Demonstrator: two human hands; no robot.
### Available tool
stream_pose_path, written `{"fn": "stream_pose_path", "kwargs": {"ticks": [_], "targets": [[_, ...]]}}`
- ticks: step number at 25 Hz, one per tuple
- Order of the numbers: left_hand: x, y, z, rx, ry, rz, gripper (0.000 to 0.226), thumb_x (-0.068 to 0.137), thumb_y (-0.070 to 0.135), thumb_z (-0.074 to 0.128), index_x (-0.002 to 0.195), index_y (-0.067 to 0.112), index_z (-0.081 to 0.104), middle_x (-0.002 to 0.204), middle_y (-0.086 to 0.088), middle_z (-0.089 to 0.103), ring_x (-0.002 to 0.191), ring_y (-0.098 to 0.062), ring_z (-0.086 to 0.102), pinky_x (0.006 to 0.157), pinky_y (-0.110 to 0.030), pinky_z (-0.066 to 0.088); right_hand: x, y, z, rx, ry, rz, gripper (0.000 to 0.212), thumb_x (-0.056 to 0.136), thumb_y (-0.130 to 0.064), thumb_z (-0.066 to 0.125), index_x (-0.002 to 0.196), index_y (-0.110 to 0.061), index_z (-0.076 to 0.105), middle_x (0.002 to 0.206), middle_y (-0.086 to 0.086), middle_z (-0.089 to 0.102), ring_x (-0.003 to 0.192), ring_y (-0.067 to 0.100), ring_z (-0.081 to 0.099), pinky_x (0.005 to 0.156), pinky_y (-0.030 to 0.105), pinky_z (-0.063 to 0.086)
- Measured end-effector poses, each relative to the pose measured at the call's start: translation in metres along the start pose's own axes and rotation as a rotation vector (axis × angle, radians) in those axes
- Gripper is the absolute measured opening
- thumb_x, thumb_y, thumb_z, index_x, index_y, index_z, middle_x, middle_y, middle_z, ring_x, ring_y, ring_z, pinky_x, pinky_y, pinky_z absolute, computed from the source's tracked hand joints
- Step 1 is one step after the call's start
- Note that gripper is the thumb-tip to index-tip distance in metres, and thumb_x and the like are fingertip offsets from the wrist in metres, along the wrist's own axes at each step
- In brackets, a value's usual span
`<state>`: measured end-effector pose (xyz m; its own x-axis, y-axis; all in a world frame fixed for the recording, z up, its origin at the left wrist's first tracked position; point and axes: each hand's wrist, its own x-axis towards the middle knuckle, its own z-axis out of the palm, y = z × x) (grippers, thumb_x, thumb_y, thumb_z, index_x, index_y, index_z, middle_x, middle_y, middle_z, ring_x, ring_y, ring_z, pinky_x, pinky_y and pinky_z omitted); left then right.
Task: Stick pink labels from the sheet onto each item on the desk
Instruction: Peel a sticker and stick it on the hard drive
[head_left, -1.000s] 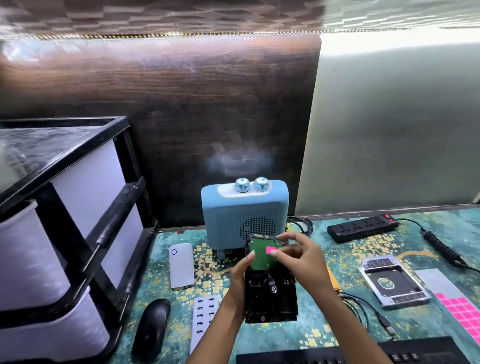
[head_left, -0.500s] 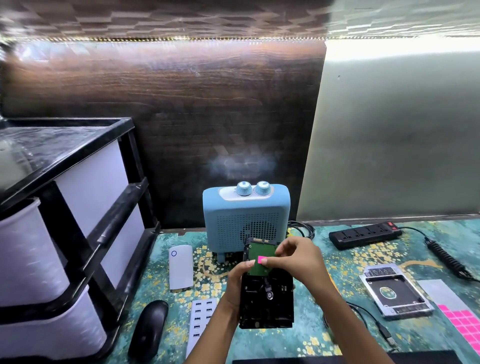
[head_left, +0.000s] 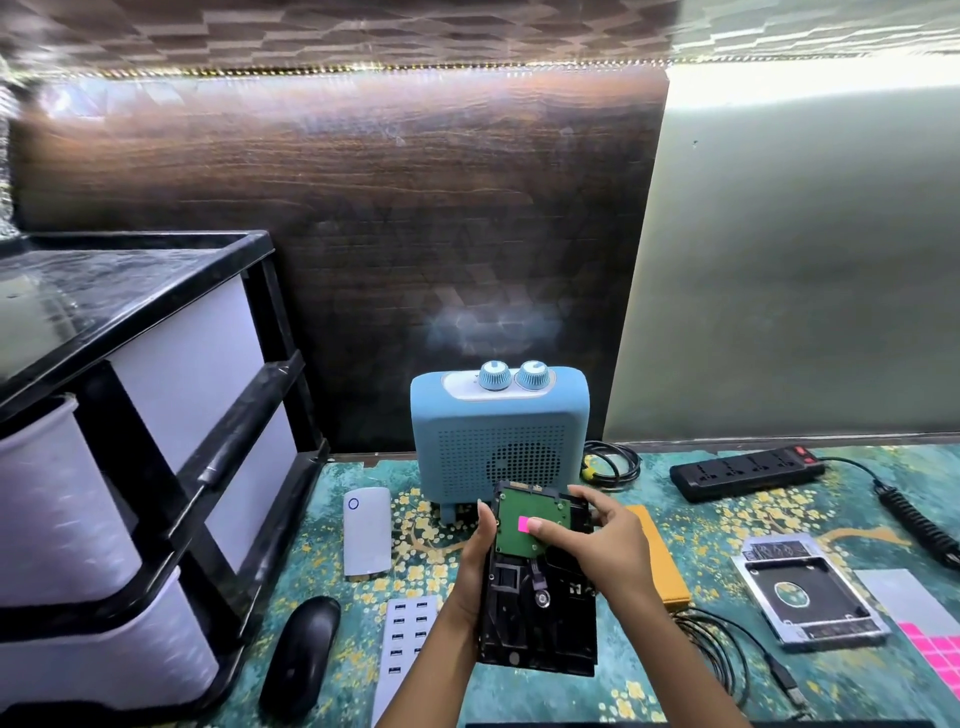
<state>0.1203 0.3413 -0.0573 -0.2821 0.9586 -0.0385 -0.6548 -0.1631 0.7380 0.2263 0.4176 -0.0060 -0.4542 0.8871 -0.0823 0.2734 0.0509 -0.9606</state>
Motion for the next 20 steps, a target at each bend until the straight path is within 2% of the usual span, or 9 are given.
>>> {"fn": "stream_pose_path", "kwargs": {"ticks": [2,5,6,8,10,12,15,18,20], "targets": [[-0.001,0.001,0.001,0.008,-0.015,-0.015,0.089,0.056,0.061,0.076,0.119,0.000,0.060,0.121,-0.025,0.060,0.108,-0.037,0.061,0.094,-0.047,0.051,0.002,0.005,0.000,0.099,-0.024,0.048,0.067,0.054,-0.021,0.087,0.116,-0.014,0.060,0.100,0.001,0.061,0.090,0.012,0.058,0.086,0.031,0.047],[0.000,0.003,0.000,0.027,-0.010,-0.072,0.088,0.055,0.061,0.076,0.117,-0.001,0.061,0.112,-0.022,0.066,0.100,-0.033,0.065,0.087,-0.043,0.054,0.006,0.017,0.000,0.139,-0.092,0.107,0.066,0.066,-0.013,0.080,0.126,-0.011,0.053,0.115,0.008,0.060,0.110,0.018,0.055,0.096,0.037,0.045],[0.001,0.003,0.001,0.037,0.020,-0.086,0.090,0.052,0.062,0.078,0.116,0.000,0.061,0.106,-0.020,0.068,0.094,-0.032,0.066,0.083,-0.041,0.054,0.007,0.021,0.001,0.110,-0.093,0.110,0.061,0.072,-0.013,0.075,0.128,-0.012,0.050,0.111,0.006,0.062,0.110,0.020,0.056,0.094,0.036,0.045],[0.008,0.001,0.004,0.078,0.150,-0.111,0.086,0.049,0.068,0.074,0.106,0.004,0.065,0.088,-0.015,0.071,0.075,-0.025,0.068,0.069,-0.034,0.054,0.006,0.025,0.005,0.089,-0.110,0.113,0.046,0.081,-0.018,0.065,0.125,-0.016,0.050,0.091,-0.003,0.066,0.093,0.017,0.063,0.080,0.031,0.048],[0.014,-0.002,0.005,0.160,0.382,-0.195,0.083,0.058,0.079,0.051,0.101,0.010,0.066,0.082,-0.015,0.071,0.065,-0.025,0.069,0.062,-0.035,0.055,0.001,0.024,0.014,0.136,-0.240,0.164,0.029,0.086,-0.024,0.060,0.114,-0.022,0.054,0.089,-0.007,0.065,0.082,0.014,0.064,0.068,0.028,0.049],[0.022,-0.012,-0.010,0.219,0.619,-0.291,0.098,0.057,0.088,0.033,0.110,0.011,0.062,0.105,-0.022,0.067,0.082,-0.033,0.070,0.073,-0.049,0.057,-0.001,0.030,0.021,0.144,-0.381,0.178,0.016,0.085,-0.021,0.061,0.100,-0.025,0.062,0.091,-0.004,0.070,0.084,0.017,0.067,0.072,0.031,0.054],[0.042,-0.074,-0.076,0.256,0.804,-0.355,0.131,0.031,0.099,0.042,0.135,0.021,0.042,0.143,-0.022,0.040,0.115,-0.042,0.055,0.089,-0.060,0.049,0.005,0.045,0.024,0.141,-0.396,0.180,0.018,0.085,-0.008,0.059,0.089,-0.023,0.066,0.088,0.002,0.073,0.084,0.023,0.068,0.078,0.037,0.055],[0.057,-0.113,-0.116,0.285,0.838,-0.403,0.130,0.027,0.101,0.039,0.133,0.025,0.047,0.150,-0.013,0.034,0.130,-0.037,0.044,0.100,-0.058,0.043,0.016,0.071,0.022,0.109,-0.329,0.287,0.017,0.088,-0.002,0.051,0.096,-0.005,0.066,0.092,0.013,0.071,0.089,0.032,0.066,0.081,0.042,0.052],[0.056,-0.105,-0.121,0.317,0.835,-0.425,0.124,0.027,0.102,0.037,0.124,0.028,0.056,0.143,-0.010,0.044,0.127,-0.036,0.047,0.101,-0.056,0.042,0.021,0.089,0.021,0.014,-0.288,0.336,0.014,0.088,-0.004,0.052,0.082,0.004,0.061,0.078,0.017,0.068,0.082,0.033,0.064,0.072,0.037,0.046]]}}
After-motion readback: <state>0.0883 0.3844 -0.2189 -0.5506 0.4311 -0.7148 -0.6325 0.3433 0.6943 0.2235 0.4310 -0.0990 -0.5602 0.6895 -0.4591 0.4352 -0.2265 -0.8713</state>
